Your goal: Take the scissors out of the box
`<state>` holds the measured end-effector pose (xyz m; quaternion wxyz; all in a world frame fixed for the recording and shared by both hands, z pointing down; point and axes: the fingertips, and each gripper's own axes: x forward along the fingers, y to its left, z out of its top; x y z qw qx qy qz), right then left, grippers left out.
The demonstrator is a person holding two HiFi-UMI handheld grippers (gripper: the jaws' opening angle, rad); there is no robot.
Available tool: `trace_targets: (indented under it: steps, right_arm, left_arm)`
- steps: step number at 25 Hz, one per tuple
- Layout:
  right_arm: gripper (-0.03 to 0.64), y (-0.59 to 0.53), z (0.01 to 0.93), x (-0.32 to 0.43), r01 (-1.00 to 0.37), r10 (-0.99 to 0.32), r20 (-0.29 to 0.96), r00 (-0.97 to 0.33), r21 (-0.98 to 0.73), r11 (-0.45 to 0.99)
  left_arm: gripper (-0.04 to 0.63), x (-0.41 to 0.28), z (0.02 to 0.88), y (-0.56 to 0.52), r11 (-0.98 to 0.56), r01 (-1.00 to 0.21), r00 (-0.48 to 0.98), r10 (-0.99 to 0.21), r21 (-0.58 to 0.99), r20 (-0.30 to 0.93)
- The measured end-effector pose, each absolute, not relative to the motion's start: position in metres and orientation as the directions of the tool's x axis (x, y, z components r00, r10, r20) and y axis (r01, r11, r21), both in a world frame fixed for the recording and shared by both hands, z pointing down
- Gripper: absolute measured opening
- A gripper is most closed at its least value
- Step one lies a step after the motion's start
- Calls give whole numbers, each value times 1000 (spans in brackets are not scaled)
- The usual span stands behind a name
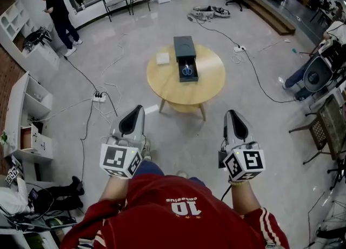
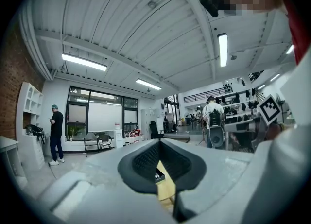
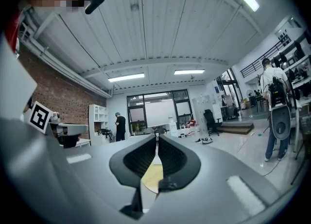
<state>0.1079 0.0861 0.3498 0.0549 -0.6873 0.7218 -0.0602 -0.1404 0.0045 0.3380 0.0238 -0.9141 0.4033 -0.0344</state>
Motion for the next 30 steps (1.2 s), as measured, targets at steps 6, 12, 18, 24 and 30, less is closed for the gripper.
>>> trace_targets:
  steps: [6, 12, 18, 24, 30]
  right_arm:
    - [3, 77, 361, 112, -985, -999, 27, -37, -170, 32]
    - [3, 51, 363, 119, -986, -999, 53, -8, -164, 0]
    - [3, 10, 359, 139, -990, -998, 70, 3, -142, -13]
    - [3, -45, 351, 133, -993, -997, 69, -31, -118, 23]
    - [3, -86, 344, 130, -994, -996, 74, -52, -98, 44]
  left_arm:
    - [0, -124, 349, -12, -698, -713, 695, -716, -65, 68]
    - [0, -104, 358, -47, -733, -679, 730, -679, -33, 75]
    - [0, -78, 362, -92, -740, -673, 737, -672, -7, 73]
    - [0, -64, 358, -141, -737, -676, 736, -675, -4, 60]
    - [0, -60, 358, -178, -738, -675, 737, -673, 18, 57]
